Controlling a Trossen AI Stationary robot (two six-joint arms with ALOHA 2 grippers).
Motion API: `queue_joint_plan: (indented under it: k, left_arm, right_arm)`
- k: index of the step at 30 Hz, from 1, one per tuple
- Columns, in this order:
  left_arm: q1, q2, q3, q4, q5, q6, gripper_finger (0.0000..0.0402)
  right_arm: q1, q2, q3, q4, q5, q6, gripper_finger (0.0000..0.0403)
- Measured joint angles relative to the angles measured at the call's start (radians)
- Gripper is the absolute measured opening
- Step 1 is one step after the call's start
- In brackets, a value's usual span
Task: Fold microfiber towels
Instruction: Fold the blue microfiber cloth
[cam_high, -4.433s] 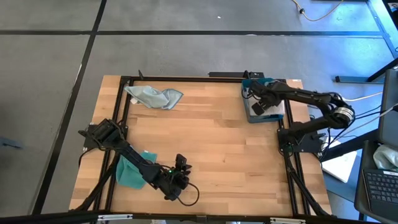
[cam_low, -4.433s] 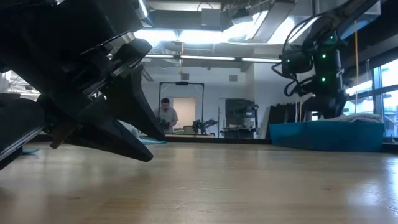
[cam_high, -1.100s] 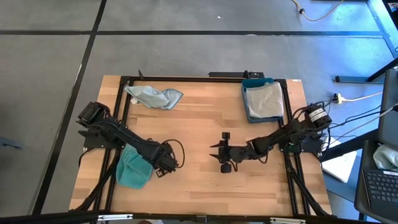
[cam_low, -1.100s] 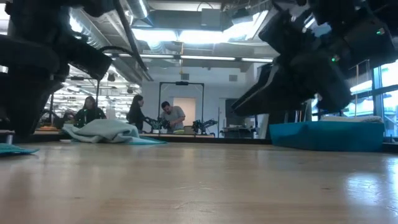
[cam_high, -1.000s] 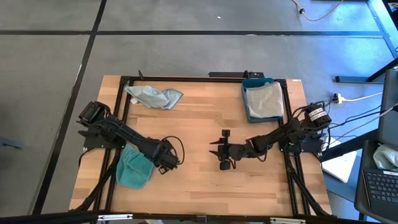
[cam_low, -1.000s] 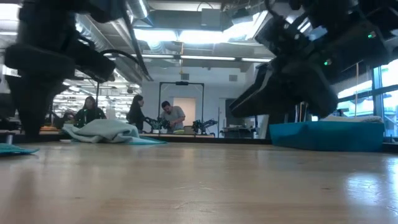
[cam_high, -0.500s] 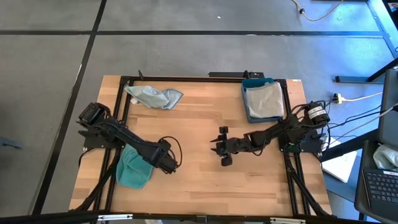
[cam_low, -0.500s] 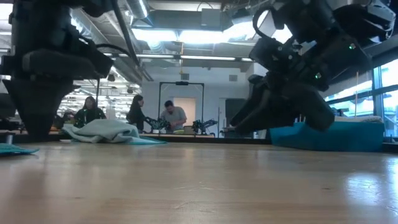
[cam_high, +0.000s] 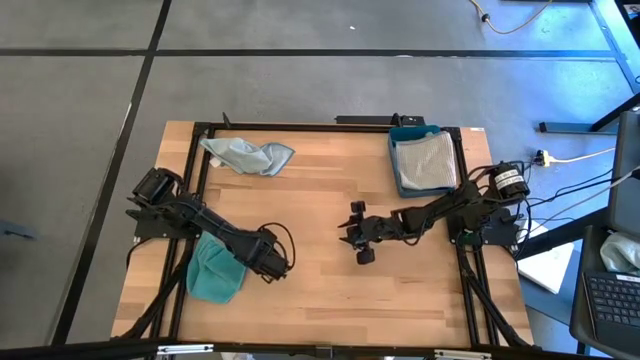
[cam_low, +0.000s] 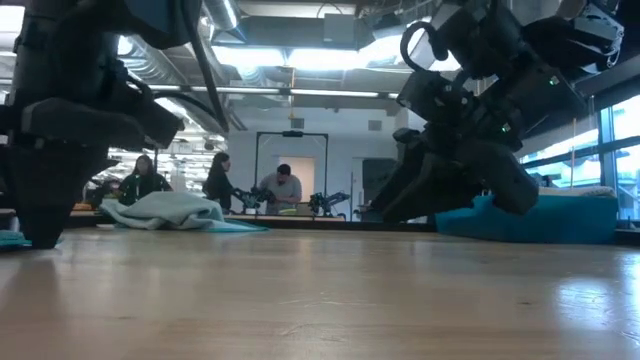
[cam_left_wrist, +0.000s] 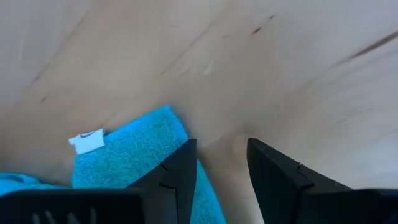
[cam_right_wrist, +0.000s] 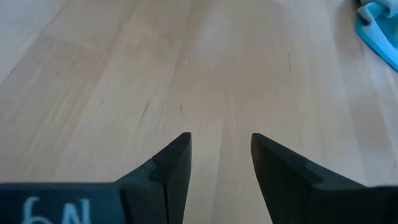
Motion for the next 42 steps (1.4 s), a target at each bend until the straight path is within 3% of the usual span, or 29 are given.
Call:
queue_joint_plan:
  k: [8,14,21,34,38,42]
  left_arm:
    - [0.0,0.0,0.0,-0.088,0.031,-0.005,0.0133]
    - [0.0,0.0,0.0,-0.17,0.02,-0.005,0.0133]
    - [0.0,0.018,0.001,-0.074,0.02,-0.004,0.0133]
    - [-0.003,0.037,-0.029,-0.068,0.031,0.03,0.0132]
    - [-0.003,0.037,-0.029,-0.062,0.037,0.079,0.0106]
    - [-0.003,0.038,-0.029,-0.045,0.048,0.108,0.0039]
  right_arm:
    - [-0.03,0.0,0.0,0.027,-0.005,-0.024,0.0169]
    - [-0.06,0.0,0.0,0.045,-0.079,-0.029,0.0169]
    - [-0.073,0.0,-0.001,0.044,-0.105,-0.029,0.0169]
    - [-0.073,0.0,-0.001,0.047,-0.131,-0.05,0.0169]
    - [-0.073,0.0,-0.001,0.051,-0.13,-0.052,0.0169]
    - [-0.073,0.0,-0.001,0.052,-0.13,-0.052,0.0169]
